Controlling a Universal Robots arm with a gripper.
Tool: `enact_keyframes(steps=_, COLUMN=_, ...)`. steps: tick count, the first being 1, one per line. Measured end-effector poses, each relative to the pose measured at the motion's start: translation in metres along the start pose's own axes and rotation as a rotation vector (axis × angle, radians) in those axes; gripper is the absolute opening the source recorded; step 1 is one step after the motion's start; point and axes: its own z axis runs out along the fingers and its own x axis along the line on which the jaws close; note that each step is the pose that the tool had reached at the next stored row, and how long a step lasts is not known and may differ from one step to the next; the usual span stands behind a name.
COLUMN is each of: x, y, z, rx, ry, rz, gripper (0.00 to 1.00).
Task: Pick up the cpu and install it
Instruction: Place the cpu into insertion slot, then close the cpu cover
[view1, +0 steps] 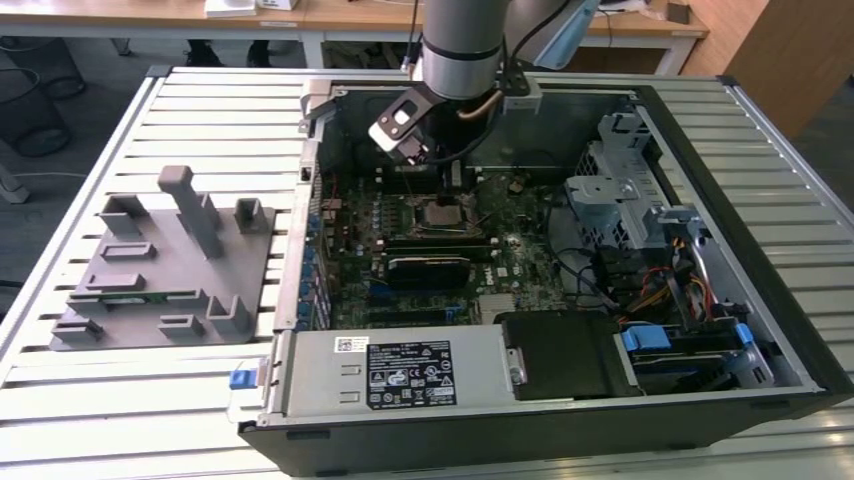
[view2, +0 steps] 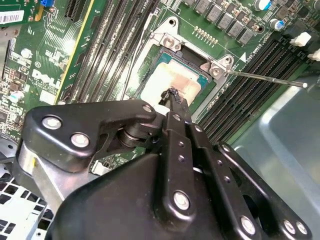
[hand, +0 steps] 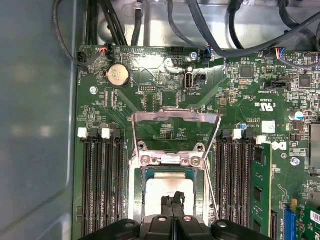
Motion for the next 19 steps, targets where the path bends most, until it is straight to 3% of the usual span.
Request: enact_keyframes(steps=19, x=-0.0001, y=0.0001, z=-0.013, rx=0.0004, ry=0.0002, rz=0.0, gripper=0.11)
